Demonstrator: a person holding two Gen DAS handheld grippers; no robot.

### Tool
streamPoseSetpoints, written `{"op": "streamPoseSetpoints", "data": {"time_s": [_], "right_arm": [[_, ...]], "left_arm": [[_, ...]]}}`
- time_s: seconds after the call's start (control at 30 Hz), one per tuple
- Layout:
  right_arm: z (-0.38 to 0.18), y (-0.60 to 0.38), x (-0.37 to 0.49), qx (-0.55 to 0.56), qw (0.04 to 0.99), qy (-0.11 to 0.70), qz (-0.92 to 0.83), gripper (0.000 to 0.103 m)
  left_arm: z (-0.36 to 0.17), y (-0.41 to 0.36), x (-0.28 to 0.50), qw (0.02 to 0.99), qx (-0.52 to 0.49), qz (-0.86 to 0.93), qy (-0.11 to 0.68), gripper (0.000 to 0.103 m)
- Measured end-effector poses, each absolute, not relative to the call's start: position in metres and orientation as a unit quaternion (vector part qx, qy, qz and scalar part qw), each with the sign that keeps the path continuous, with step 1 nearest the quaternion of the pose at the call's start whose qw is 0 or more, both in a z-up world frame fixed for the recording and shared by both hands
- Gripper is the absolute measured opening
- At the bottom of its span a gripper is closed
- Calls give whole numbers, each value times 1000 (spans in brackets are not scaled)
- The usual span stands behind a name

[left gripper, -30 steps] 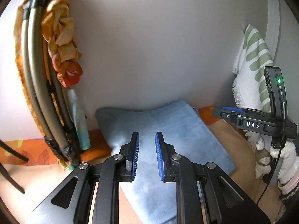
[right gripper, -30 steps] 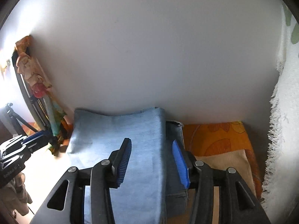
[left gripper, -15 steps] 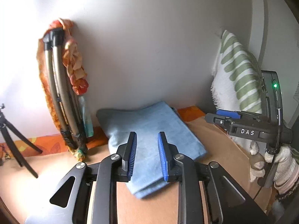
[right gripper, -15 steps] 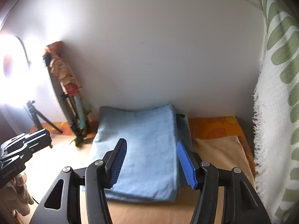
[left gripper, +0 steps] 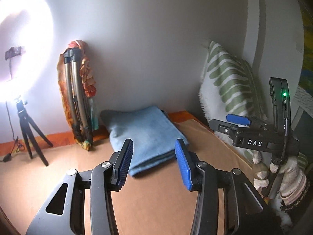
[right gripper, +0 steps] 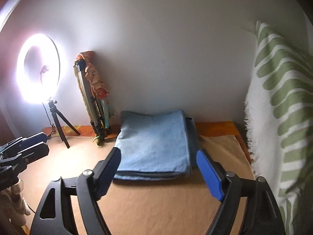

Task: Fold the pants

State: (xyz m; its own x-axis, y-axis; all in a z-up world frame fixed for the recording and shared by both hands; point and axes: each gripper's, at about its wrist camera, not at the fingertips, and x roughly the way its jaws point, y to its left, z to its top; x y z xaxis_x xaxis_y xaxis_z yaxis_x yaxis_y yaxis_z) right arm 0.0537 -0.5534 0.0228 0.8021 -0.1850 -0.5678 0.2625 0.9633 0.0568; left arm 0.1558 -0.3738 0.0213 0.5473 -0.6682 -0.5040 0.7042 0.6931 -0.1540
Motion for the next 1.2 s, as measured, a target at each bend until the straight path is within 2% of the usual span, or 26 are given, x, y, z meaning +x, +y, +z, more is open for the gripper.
{"op": "streamPoseSetpoints", "data": {"time_s": [0.07, 0.13, 0.2, 0.37, 0.53, 0.93, 1.2], "right_arm": [[27, -545, 42, 59, 947, 287, -128, 86], [30, -535, 29, 53, 948, 283, -136, 89], [32, -527, 16, 49, 948, 280, -143, 92], [34, -510, -14, 52, 948, 271, -158, 98], [34, -493, -35, 43, 947, 267, -171, 100], [22, -464, -59, 45, 952, 248, -176, 103], [11, -457, -57, 44, 951, 251, -174, 103]], "left_arm": [[22, -368, 146, 878, 28, -391, 275, 44], [23, -359, 135, 875, 16, -395, 279, 52], [25, -351, 123, 875, 7, -398, 275, 56], [28, -336, 103, 876, -2, -398, 273, 60], [25, -324, 81, 881, 1, -389, 271, 69], [16, -303, 49, 899, 15, -350, 263, 77], [2, -295, 53, 904, 18, -320, 282, 78]]}}
